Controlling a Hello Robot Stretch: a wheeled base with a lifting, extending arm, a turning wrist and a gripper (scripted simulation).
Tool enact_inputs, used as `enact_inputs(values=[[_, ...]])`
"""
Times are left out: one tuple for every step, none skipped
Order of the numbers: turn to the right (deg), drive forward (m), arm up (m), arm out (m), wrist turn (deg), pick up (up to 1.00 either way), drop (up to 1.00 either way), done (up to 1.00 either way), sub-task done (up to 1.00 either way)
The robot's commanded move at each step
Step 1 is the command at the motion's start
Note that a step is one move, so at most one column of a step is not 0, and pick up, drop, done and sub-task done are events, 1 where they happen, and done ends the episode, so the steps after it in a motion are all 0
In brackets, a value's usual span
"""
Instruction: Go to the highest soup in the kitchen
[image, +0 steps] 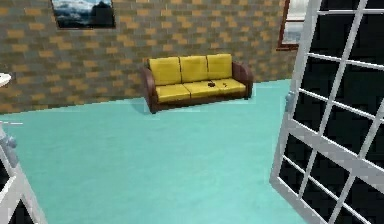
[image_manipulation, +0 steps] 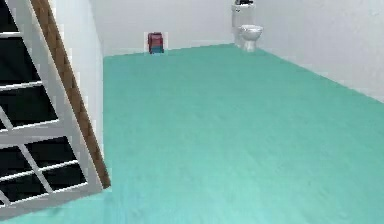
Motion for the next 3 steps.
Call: enact_inputs(values=[[6.0, 0.0, 0.0, 0.0, 0.0, 0.0, 0.0, 0.0, 0.0], [0.0, 1.0, 0.0, 0.0, 0.0, 0.0, 0.0, 0.0, 0.0], [0.0, 0.9, 0.0, 0.0, 0.0, 0.0, 0.0, 0.0, 0.0]])
